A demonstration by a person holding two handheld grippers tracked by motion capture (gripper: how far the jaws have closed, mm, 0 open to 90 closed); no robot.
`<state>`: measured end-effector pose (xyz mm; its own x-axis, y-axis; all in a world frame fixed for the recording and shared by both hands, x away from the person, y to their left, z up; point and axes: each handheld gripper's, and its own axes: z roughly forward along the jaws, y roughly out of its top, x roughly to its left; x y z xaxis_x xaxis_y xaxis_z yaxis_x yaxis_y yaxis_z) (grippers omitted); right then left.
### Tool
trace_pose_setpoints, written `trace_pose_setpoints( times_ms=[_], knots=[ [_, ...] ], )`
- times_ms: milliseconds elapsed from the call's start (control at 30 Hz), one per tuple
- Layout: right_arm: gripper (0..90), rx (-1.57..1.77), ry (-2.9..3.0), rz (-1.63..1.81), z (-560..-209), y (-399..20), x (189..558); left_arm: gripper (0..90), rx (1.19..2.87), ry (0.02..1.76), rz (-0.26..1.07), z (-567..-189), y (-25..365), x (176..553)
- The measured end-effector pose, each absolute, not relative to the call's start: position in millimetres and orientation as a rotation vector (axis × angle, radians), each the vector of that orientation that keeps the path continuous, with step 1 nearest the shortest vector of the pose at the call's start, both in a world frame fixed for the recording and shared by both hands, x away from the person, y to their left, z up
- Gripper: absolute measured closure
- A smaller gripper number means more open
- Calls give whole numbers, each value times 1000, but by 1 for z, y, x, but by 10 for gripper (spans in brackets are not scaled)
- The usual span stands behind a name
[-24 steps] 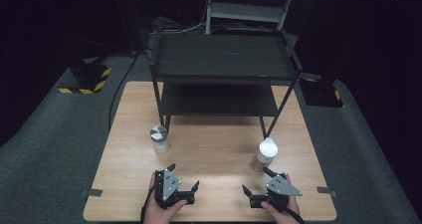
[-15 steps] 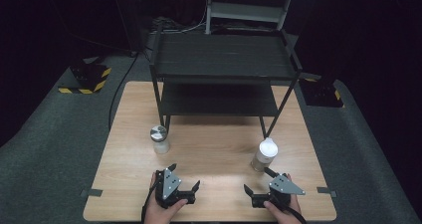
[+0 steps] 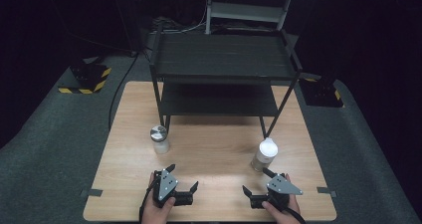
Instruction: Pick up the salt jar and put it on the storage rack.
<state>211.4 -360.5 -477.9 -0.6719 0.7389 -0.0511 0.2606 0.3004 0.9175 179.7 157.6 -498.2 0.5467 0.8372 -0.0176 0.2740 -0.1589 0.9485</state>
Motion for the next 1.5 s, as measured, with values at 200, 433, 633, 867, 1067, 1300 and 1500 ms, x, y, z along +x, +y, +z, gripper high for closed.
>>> trace_pose_setpoints(
  times_ms=[200, 433, 633, 867, 1067, 1300, 1500],
  knots=[
    [4, 879, 2117, 1355, -477, -361, 213, 4, 1703, 967, 659, -497, 156, 179],
    [4, 874, 2117, 1354, -477, -361, 213, 4, 1713, 958, 639, -496, 158, 180],
    [4, 887, 2117, 1371, -478, -363, 215, 5, 1707, 962, 674, -494, 156, 179],
    [4, 880, 2117, 1371, -478, -363, 215, 5, 1665, 985, 702, -491, 162, 180],
    [4, 872, 2111, 1361, -478, -361, 213, 4, 1640, 996, 713, -490, 171, 182],
    [4, 880, 2103, 1366, -479, -361, 213, 4, 1608, 1028, 759, -489, 178, 184],
    [4, 875, 2102, 1363, -479, -361, 212, 4, 1595, 1069, 792, -487, 182, 188]
  ],
)
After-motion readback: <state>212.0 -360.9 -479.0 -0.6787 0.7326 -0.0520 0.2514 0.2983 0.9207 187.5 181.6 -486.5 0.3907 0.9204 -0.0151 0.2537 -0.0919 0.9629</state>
